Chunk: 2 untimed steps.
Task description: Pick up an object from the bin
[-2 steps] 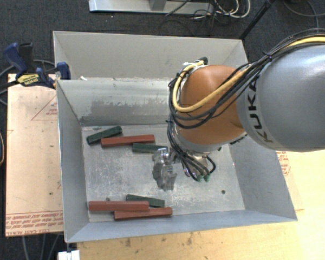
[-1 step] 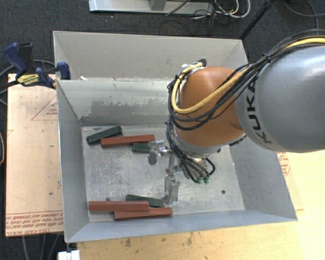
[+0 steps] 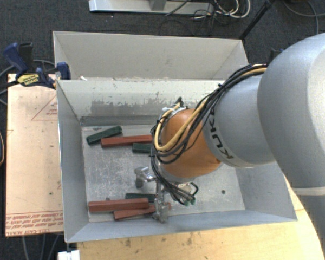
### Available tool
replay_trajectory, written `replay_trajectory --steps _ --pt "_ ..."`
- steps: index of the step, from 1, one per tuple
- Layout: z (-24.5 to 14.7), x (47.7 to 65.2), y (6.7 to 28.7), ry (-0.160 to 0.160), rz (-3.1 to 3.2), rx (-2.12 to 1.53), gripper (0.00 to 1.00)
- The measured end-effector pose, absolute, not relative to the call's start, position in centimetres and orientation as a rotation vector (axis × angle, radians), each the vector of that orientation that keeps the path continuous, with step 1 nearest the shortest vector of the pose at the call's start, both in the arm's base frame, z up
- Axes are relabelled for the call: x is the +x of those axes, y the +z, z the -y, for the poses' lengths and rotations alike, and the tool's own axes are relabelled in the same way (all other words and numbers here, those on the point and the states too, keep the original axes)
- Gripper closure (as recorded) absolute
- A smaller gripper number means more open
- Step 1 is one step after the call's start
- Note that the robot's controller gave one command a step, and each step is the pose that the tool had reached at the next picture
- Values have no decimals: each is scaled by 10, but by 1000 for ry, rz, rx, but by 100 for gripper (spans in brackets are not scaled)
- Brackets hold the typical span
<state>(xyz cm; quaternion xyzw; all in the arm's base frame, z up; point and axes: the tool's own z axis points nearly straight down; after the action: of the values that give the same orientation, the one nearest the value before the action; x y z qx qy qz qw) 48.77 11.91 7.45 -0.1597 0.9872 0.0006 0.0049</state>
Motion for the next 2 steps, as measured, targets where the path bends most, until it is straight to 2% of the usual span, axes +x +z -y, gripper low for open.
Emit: replay_trajectory --steps 1,2 --pt "-119 486 76 1 -3096 -500 100" --pt "-83 515 70 0 -3110 -421 100"
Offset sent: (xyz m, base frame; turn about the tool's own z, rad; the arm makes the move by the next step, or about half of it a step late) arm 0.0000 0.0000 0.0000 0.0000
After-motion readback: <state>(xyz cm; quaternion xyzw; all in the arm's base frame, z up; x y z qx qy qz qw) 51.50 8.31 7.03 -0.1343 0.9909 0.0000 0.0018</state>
